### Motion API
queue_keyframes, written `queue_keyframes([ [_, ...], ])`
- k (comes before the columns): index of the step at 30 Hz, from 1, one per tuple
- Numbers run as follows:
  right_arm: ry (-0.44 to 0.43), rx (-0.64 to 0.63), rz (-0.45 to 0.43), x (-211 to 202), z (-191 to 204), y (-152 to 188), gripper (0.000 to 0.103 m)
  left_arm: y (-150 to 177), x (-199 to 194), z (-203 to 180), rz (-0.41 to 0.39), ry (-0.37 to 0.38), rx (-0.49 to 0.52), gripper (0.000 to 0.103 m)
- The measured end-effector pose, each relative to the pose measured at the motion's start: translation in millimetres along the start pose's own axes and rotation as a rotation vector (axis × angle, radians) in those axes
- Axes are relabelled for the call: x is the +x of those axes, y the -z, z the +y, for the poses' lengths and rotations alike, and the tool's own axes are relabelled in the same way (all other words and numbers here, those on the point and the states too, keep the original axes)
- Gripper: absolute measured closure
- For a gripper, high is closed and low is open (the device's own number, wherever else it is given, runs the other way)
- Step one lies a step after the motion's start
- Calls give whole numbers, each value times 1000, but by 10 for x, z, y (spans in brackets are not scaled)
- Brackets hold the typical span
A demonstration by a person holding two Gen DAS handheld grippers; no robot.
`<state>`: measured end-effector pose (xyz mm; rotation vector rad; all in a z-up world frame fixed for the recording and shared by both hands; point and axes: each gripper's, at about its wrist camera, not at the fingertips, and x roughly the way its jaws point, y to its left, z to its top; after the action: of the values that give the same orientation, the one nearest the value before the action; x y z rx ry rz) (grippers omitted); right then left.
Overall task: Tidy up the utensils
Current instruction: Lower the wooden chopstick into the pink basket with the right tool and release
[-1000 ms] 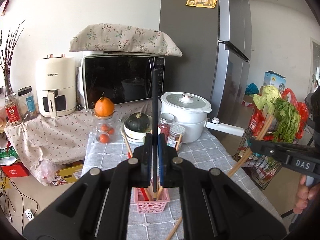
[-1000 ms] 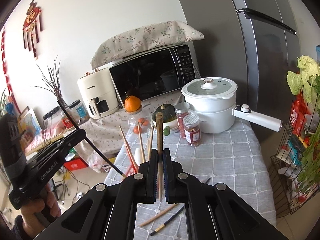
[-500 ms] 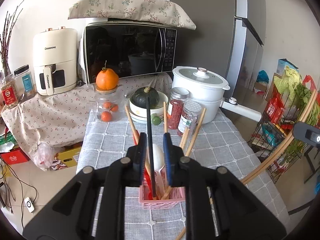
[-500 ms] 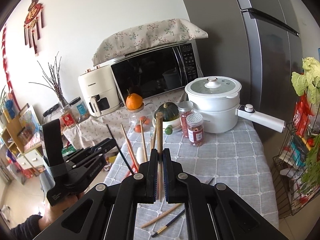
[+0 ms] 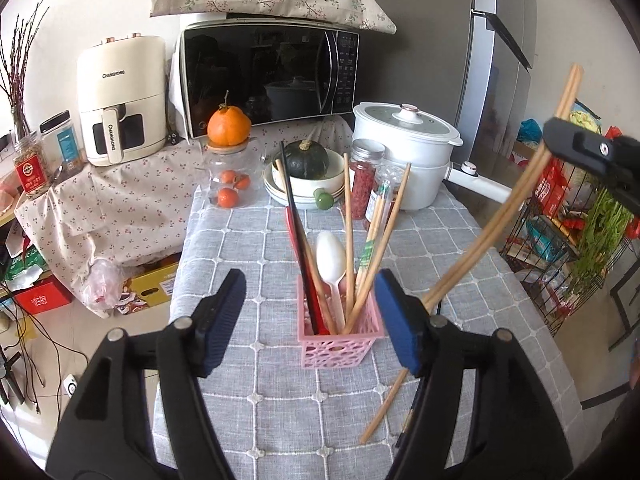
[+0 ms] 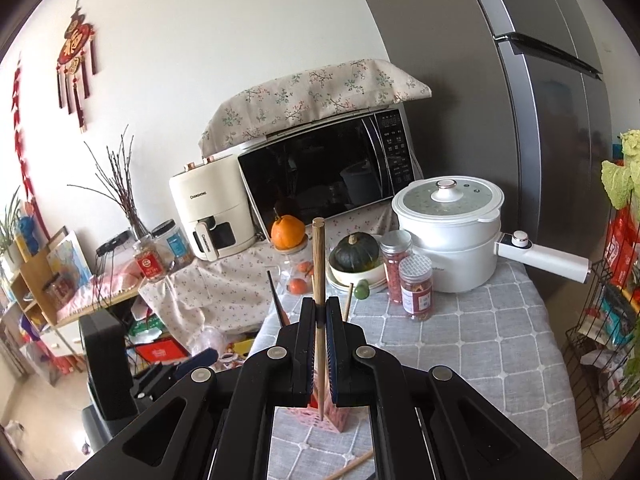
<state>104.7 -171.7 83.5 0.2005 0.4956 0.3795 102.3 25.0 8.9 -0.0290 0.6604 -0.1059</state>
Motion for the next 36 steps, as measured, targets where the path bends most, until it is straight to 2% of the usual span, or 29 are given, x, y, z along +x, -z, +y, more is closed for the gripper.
queue_keyframes([
  [5,17,1,-42,132,103,-15,98,120,-2,162,64,19,-25,29],
  [10,30,-5,-30,360,165,43,98,237,26,285,115,16,-29,29],
  [19,48,19,68,828,115,235,97,287,36,342,152,31,-24,29],
  [22,46,45,94,868,64,276,96,289,44,320,159,39,-15,28],
  [24,41,61,93,812,17,267,86,295,52,304,165,44,-11,25],
  [26,35,69,81,714,-35,246,65,306,60,282,172,50,-8,23],
  [29,50,82,60,542,-142,224,42,336,77,243,189,60,-2,21],
  [31,62,89,64,452,-236,225,36,366,98,212,205,70,-2,20],
  [35,139,103,79,331,-467,303,17,431,163,160,241,81,-7,15],
  [36,161,106,89,318,-531,336,15,447,182,149,249,81,-8,13],
])
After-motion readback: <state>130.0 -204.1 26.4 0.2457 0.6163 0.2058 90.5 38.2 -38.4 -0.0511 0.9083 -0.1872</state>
